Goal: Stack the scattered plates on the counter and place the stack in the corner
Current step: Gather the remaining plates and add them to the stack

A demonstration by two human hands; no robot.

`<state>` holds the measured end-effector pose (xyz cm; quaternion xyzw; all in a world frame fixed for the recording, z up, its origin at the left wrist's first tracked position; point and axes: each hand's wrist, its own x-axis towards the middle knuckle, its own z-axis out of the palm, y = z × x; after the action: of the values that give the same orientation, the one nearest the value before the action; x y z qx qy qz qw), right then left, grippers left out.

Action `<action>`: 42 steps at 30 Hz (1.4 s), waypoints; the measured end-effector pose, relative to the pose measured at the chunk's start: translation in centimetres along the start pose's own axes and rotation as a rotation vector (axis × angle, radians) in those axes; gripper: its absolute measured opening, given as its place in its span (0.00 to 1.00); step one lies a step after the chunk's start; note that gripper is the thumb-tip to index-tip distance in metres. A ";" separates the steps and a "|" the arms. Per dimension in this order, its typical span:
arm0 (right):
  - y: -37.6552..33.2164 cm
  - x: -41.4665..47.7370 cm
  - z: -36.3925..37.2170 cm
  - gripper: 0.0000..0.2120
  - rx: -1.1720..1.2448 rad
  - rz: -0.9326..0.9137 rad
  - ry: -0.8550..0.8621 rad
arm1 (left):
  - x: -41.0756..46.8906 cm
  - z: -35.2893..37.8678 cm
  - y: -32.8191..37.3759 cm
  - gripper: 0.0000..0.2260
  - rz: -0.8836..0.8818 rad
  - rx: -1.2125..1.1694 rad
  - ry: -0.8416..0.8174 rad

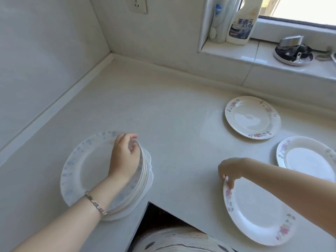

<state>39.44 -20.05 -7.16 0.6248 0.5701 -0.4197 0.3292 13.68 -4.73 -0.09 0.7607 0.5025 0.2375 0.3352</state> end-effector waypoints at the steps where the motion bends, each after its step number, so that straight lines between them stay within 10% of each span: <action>1: 0.5 -0.6 -0.5 0.19 0.024 -0.005 0.013 | -0.1 1.1 0.9 0.11 -0.008 -0.067 -0.059; 10: 6.0 -7.5 -4.9 0.09 0.623 -0.073 0.586 | -2.4 9.9 7.5 0.10 -0.357 -0.404 -0.807; 19: 6.4 -3.5 -1.7 0.09 1.717 -0.077 0.768 | 0.1 10.9 6.7 0.23 -0.364 -0.303 -0.545; 25: 9.5 0.5 1.4 0.19 3.009 0.294 0.409 | 1.5 11.1 6.8 0.19 -0.471 -0.454 -0.357; 42: 11.3 1.4 -0.9 0.20 2.976 0.146 0.957 | 2.1 8.4 5.7 0.14 -0.581 -0.565 -0.109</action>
<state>50.75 -20.13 -8.80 0.4720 -0.3240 -0.3384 -0.7468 23.81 -6.58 -1.36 0.4766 0.5930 0.2210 0.6102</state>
